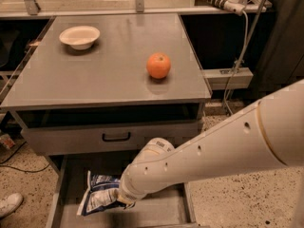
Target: Pick blue chip bag from middle drawer and place on counter
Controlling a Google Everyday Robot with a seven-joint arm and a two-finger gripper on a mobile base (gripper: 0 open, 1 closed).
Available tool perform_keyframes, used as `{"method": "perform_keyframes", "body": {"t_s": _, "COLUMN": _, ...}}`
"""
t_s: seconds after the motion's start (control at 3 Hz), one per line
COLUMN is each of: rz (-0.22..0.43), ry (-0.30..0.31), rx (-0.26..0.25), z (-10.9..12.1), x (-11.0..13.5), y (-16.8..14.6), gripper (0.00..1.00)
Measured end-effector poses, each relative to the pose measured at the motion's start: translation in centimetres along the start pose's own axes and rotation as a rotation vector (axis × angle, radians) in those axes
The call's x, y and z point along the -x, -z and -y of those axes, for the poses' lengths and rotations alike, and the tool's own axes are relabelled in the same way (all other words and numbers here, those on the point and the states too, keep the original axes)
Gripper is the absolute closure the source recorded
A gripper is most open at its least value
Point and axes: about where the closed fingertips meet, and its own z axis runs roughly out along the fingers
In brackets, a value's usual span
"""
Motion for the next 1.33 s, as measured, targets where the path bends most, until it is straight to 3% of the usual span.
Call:
{"method": "perform_keyframes", "body": {"t_s": 0.33, "rz": -0.06, "ry": 0.001, "rx": 0.007, "z": -0.3, "x": -1.5, "y": 0.9, "gripper": 1.0}}
{"method": "perform_keyframes", "body": {"t_s": 1.0, "rz": -0.075, "ry": 0.008, "rx": 0.0, "z": -0.5, "x": -1.1, "y": 2.4, "gripper": 1.0}}
{"method": "perform_keyframes", "body": {"t_s": 1.33, "rz": -0.093, "ry": 0.012, "rx": -0.036, "z": -0.2, "x": 0.3, "y": 6.4, "gripper": 1.0}}
